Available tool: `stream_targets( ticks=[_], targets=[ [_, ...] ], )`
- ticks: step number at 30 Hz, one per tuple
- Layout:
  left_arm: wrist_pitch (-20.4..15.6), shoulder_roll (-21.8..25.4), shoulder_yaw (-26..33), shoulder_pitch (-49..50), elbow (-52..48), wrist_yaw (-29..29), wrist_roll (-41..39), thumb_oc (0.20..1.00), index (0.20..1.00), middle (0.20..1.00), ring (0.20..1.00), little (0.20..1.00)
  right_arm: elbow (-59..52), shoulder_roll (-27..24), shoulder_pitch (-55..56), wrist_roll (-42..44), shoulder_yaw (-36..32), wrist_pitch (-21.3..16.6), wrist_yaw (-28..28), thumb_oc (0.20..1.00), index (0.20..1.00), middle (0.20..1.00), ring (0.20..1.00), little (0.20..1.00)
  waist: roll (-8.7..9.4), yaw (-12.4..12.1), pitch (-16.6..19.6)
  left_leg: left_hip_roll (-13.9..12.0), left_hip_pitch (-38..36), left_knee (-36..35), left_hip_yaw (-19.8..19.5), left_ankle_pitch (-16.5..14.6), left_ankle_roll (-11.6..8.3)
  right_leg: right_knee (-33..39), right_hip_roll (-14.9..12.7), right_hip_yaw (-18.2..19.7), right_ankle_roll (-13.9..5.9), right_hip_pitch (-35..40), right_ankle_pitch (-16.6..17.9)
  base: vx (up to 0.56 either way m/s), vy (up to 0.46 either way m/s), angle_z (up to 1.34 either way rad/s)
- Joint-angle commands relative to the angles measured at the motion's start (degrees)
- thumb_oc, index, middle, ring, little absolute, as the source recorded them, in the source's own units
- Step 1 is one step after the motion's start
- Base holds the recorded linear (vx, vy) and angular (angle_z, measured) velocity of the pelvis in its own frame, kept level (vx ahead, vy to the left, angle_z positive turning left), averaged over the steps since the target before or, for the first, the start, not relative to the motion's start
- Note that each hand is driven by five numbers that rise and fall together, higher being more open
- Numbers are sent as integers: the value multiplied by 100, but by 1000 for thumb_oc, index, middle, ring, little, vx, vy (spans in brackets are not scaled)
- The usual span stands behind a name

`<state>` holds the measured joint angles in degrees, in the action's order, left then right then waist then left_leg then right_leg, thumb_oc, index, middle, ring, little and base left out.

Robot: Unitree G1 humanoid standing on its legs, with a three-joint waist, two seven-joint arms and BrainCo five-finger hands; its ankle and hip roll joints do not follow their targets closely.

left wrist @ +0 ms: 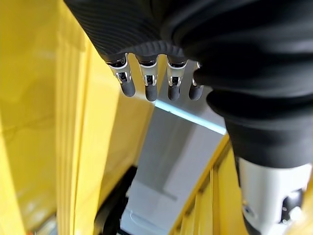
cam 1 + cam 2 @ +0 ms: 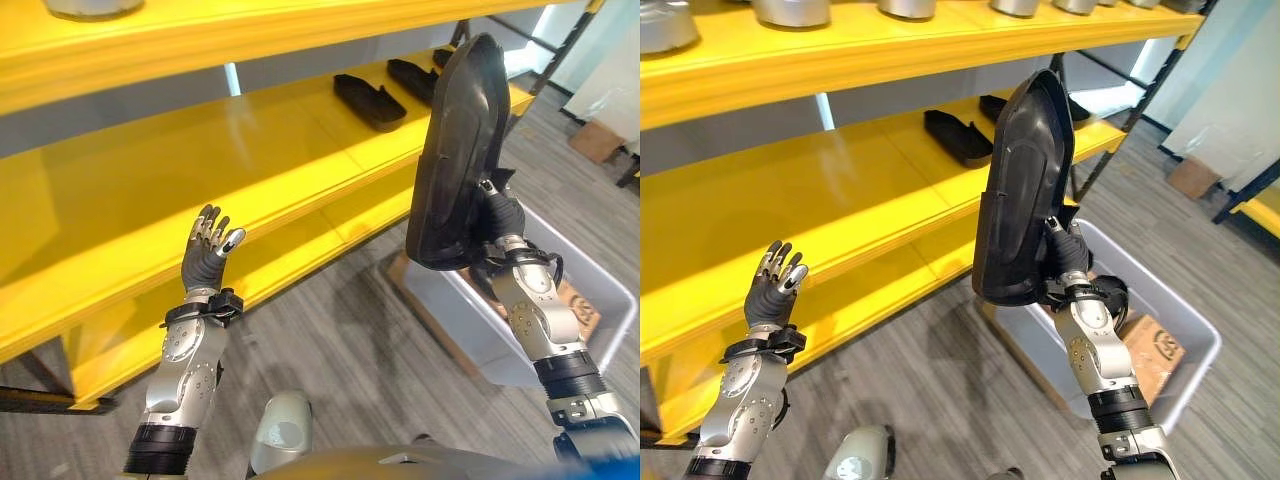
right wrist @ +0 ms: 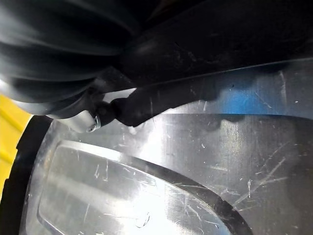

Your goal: Move parts from the plastic box to the shelf.

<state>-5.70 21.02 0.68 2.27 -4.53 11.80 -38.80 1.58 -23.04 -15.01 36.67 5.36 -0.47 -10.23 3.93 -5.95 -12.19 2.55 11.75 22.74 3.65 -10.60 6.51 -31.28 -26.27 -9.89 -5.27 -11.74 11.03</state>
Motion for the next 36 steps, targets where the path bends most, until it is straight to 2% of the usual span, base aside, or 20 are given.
stream_targets(
  ticks=[1,2,4,6,7,11,12,14,15,18,19,23,28,30,31,32,33,34,35,36],
  targets=[
    [-301,332,-38,-50,-642,-131,260,1000,1000,1000,1000,1000,-98,-265,-435,-93,-194,-449,150,200,200,200,200,200,-75,83,212,-64,-801,-1496,-565,332,-139,53,1085,-66,-139,13,-694,139,53,99],
    [-299,331,-37,-52,-644,-131,261,1000,1000,1000,1000,1000,-98,-266,-438,-92,-195,-449,150,200,200,200,200,200,-78,97,219,-66,-788,-1508,-579,356,-142,70,1085,-86,-130,11,-679,116,-1,72],
    [-288,349,-71,-116,-662,-180,285,1000,1000,1000,1000,1000,-103,-289,-399,0,-225,-441,178,200,200,200,200,200,-94,237,145,-58,-953,-1624,-848,371,-201,441,1298,212,-119,-289,-771,131,-89,75],
    [-303,394,-108,-185,-643,-221,266,1000,1000,1000,1000,1000,-102,-310,-366,74,-258,-428,223,200,200,200,200,200,-39,348,77,-63,-1070,-1741,-1124,353,-342,1556,1523,635,-231,-315,-801,178,-191,71],
    [-313,392,-119,-194,-640,-259,251,1000,1000,1000,1000,1000,-147,-304,-338,105,-281,-419,245,200,200,200,200,200,-9,386,67,-61,-1123,-1839,-1241,352,-422,2181,1531,803,-339,-322,-681,187,-181,74],
    [-332,388,-84,-102,-666,-346,288,1000,1000,1000,1000,1000,-252,-258,-254,91,-389,-442,262,200,200,200,200,200,71,433,39,-19,-1267,-1839,-1658,237,-554,3218,1384,1159,-581,-335,-138,201,-175,59],
    [-329,336,-48,-17,-690,-421,244,1000,1000,1000,1000,1000,-323,-296,-183,-44,-528,-461,227,200,200,200,200,200,140,442,87,10,-1385,-1882,-1757,156,-594,3276,1403,1150,-632,-292,-60,182,-157,57],
    [-327,337,-50,-9,-695,-421,243,1000,1000,1000,1000,1000,-332,-294,-172,-47,-530,-457,225,200,200,200,200,200,133,456,80,4,-1403,-1894,-1776,161,-595,3287,1402,1127,-631,-264,-62,173,-164,47],
    [-345,199,-75,57,-716,-534,132,1000,1000,1000,1000,1000,-346,-299,3,66,-649,-495,327,200,200,200,200,200,204,499,242,1,-1524,-1859,-1931,17,-648,3204,1392,1211,-638,-9,-128,289,-307,60],
    [-320,109,-52,170,-748,-542,45,1000,1000,1000,1000,1000,-412,-384,27,55,-659,-499,351,200,200,200,200,200,162,512,333,-153,-1581,-1836,-2120,-25,-734,2977,1473,1118,-557,10,-321,222,-283,61],
    [-300,71,-44,235,-764,-535,-5,1000,1000,1000,1000,1000,-420,-422,61,84,-669,-486,362,200,200,200,200,200,138,499,387,-292,-1595,-1863,-2255,-25,-797,2855,1555,1030,-447,35,-525,86,-178,8],
    [-286,13,-116,273,-803,-459,-135,1000,1000,1000,1000,1000,-429,-595,20,167,-597,-499,334,200,200,200,200,200,23,509,503,-666,-1556,-1981,-2484,149,-978,2544,1776,767,-256,49,-958,125,-286,8],
    [-267,9,-239,228,-832,-431,-148,1000,1000,1000,1000,1000,-464,-741,-100,292,-458,-524,374,200,200,200,200,200,-43,522,497,-881,-1451,-1917,-2649,286,-1099,2192,1982,691,-75,2,-1338,75,-207,39],
    [-271,-42,-234,288,-857,-442,-174,1000,1000,1000,1000,1000,-469,-782,-174,330,-290,-495,434,200,200,200,200,200,-38,483,463,-876,-1364,-1614,-2661,389,-1125,2125,2041,689,10,46,-1427,97,-144,11],
    [-272,-59,-233,322,-865,-465,-189,1000,1000,1000,1000,1000,-491,-793,-166,349,-262,-483,462,200,200,200,200,200,-26,455,437,-831,-1254,-1331,-2628,596,-1174,2184,2066,706,56,155,-1461,66,-70,7],
    [-271,-59,-232,325,-867,-465,-190,1000,1000,1000,1000,1000,-491,-793,-165,350,-261,-483,462,200,200,200,200,200,-24,463,432,-816,-1238,-1293,-2636,582,-1170,2195,2057,700,52,166,-1456,31,-94,13],
    [-280,-90,-261,319,-885,-463,-236,1000,1000,1000,1000,1000,-495,-822,-140,383,-219,-502,465,200,200,200,200,200,48,308,217,-581,-773,-478,-2538,1217,-1230,2295,2036,600,182,460,-1500,-46,-168,24],
    [-259,-84,-303,250,-883,-435,-276,1000,1000,1000,1000,1000,-522,-799,-142,419,-271,-552,402,200,200,200,200,200,179,277,17,-443,-229,-33,-2148,1273,-1123,2366,1889,367,248,609,-1544,6,-226,70],
    [-235,-58,-347,199,-873,-435,-305,1000,1000,1000,1000,1000,-556,-748,5,441,-440,-617,343,200,200,200,200,200,174,377,13,-1060,-84,-676,-1350,1393,-1193,2346,1772,59,211,739,-1695,-1,-156,119],
    [-235,-57,-349,196,-873,-434,-305,1000,1000,1000,1000,1000,-559,-748,7,440,-444,-615,342,200,200,200,200,200,180,378,20,-1055,-87,-714,-1350,1426,-1194,2358,1767,56,212,732,-1679,82,-48,165]
  ],
)
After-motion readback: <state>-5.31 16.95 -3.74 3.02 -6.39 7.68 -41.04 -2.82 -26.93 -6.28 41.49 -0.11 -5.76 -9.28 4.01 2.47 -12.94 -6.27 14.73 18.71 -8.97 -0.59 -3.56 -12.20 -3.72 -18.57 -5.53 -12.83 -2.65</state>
